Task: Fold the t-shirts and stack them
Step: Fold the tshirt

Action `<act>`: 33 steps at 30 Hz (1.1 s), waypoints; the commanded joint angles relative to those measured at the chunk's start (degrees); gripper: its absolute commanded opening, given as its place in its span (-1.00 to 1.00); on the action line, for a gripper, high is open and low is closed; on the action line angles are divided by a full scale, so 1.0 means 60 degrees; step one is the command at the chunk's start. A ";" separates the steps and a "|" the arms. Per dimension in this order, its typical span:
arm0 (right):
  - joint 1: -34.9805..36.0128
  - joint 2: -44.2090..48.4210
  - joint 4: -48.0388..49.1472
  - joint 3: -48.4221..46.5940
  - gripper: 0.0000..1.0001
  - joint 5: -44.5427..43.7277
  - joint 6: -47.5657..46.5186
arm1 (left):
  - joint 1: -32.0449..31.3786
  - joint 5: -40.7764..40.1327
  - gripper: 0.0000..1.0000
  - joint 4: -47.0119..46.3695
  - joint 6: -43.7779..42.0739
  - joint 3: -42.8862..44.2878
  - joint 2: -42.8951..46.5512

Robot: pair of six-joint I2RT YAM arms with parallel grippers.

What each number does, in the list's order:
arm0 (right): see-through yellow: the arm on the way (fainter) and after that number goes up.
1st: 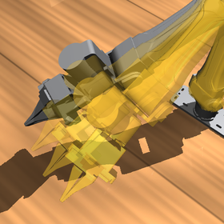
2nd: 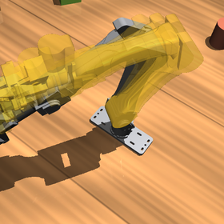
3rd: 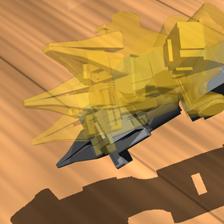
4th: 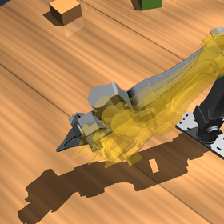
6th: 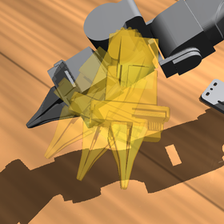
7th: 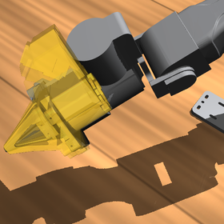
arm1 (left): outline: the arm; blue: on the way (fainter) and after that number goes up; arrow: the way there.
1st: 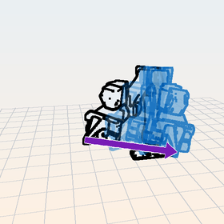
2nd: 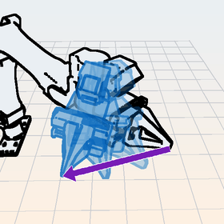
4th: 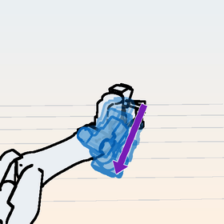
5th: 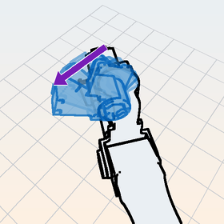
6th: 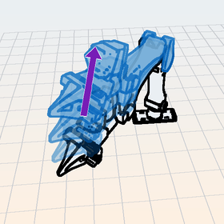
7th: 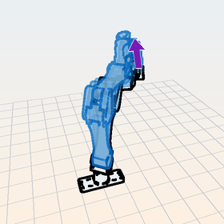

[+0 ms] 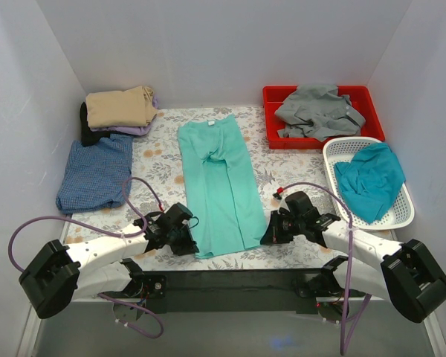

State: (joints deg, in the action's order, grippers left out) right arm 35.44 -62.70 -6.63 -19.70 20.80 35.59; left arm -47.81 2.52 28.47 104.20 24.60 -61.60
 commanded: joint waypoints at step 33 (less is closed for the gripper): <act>-0.0237 -0.3245 -0.0886 -0.6014 -0.97 0.0049 -0.2796 | 0.1814 -0.2355 -1.00 0.1203 -0.2555 0.4732 -0.2286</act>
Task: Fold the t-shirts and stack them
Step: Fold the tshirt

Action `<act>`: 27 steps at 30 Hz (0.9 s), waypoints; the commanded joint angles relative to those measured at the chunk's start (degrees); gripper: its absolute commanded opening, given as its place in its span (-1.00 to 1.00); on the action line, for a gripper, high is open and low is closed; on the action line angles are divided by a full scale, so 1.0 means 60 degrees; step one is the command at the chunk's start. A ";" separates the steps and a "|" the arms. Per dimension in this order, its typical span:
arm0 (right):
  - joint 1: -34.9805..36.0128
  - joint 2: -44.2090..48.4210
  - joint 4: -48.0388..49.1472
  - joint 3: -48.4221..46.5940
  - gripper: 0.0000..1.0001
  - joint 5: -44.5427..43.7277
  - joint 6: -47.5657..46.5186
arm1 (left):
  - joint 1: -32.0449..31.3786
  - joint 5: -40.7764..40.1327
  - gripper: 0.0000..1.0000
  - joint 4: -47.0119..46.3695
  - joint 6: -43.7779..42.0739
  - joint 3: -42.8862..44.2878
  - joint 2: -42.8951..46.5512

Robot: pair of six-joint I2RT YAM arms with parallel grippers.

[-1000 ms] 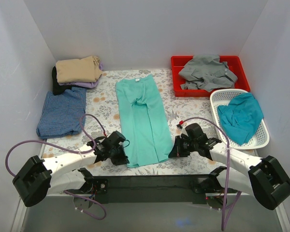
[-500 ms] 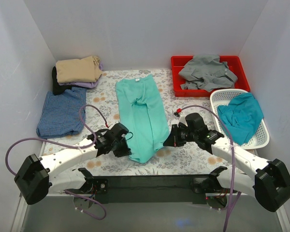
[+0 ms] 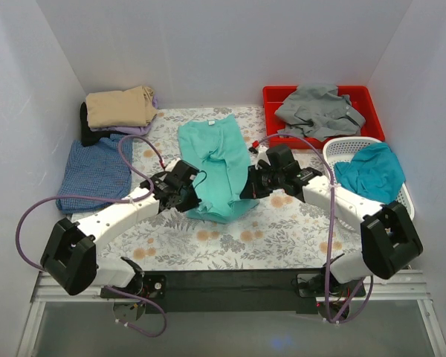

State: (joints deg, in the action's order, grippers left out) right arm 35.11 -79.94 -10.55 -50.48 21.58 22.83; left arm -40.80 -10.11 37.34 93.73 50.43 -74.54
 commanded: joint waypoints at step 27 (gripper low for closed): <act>-0.1853 -0.5016 -0.0659 -0.5063 -0.44 0.1456 -0.1753 | 0.3108 0.0630 -0.26 -0.1844 -0.2497 0.2800 -0.3689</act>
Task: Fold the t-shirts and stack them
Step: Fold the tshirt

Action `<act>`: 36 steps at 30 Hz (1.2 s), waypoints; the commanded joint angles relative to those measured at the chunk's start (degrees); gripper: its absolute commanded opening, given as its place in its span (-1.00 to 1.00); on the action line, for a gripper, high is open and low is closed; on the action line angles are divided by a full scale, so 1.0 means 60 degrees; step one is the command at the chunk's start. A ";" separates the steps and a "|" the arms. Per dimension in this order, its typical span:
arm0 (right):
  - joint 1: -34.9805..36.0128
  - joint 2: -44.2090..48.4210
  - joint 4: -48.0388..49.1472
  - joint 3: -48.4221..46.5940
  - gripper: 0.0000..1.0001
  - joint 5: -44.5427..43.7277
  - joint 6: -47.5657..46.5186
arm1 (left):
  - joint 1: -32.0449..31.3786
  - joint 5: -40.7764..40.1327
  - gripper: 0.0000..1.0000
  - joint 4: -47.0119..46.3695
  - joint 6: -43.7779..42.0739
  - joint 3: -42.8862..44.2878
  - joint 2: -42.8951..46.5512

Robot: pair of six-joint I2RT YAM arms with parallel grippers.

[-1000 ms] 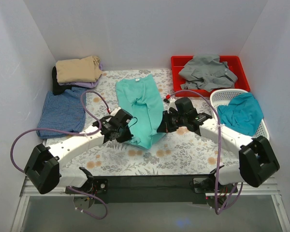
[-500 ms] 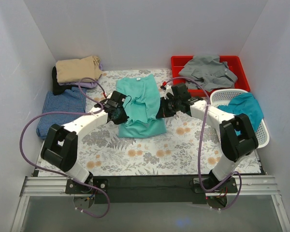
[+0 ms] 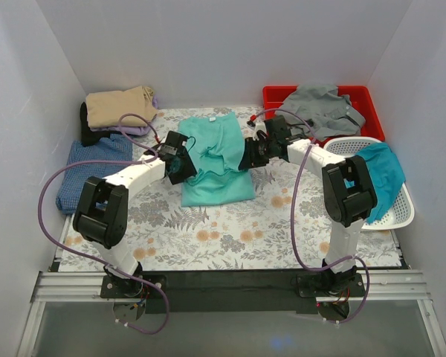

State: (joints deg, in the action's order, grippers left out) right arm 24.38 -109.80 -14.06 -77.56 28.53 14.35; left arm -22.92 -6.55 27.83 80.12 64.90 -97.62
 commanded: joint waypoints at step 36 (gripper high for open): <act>-0.0270 -0.0683 0.0601 -0.0564 0.04 0.1324 -0.0267 | 0.0274 0.2118 0.75 -0.1606 -0.0960 0.1223 -0.1044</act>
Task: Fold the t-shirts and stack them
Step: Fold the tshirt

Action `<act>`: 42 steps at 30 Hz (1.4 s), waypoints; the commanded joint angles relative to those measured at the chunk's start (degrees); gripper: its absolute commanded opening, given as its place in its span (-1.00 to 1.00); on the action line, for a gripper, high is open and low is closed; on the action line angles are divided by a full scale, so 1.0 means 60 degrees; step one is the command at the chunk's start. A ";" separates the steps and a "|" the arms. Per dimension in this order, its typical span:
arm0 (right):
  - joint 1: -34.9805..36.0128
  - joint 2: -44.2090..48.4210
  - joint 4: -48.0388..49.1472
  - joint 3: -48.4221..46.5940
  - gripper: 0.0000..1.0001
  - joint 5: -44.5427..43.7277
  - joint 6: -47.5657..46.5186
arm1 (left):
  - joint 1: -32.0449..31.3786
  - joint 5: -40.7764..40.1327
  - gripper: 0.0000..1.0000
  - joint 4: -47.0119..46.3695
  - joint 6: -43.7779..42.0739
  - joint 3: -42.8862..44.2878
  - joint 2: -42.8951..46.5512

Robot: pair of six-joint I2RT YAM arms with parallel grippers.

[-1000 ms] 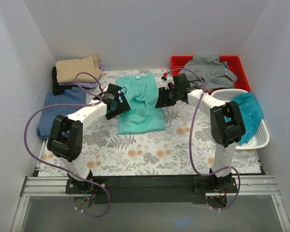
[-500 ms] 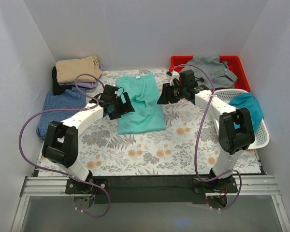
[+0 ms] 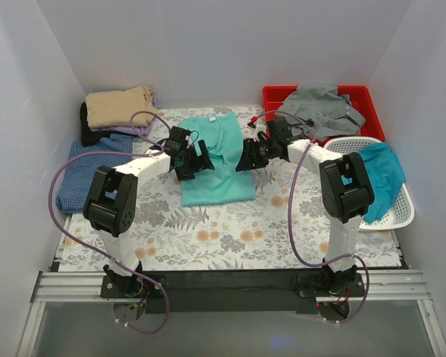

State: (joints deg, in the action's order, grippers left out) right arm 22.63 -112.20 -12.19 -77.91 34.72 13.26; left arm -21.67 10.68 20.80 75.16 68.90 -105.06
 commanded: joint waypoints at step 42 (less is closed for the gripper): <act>-0.0256 0.1267 0.0610 0.1059 0.13 -0.1480 -0.0555 | 0.0345 -0.2714 0.84 -0.0100 -0.0471 -0.0863 0.2126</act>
State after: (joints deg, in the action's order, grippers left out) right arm 21.74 -107.61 -9.43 -75.00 25.28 9.04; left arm -19.97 -2.83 16.21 71.48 64.07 -97.91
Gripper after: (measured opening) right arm 0.566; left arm 0.916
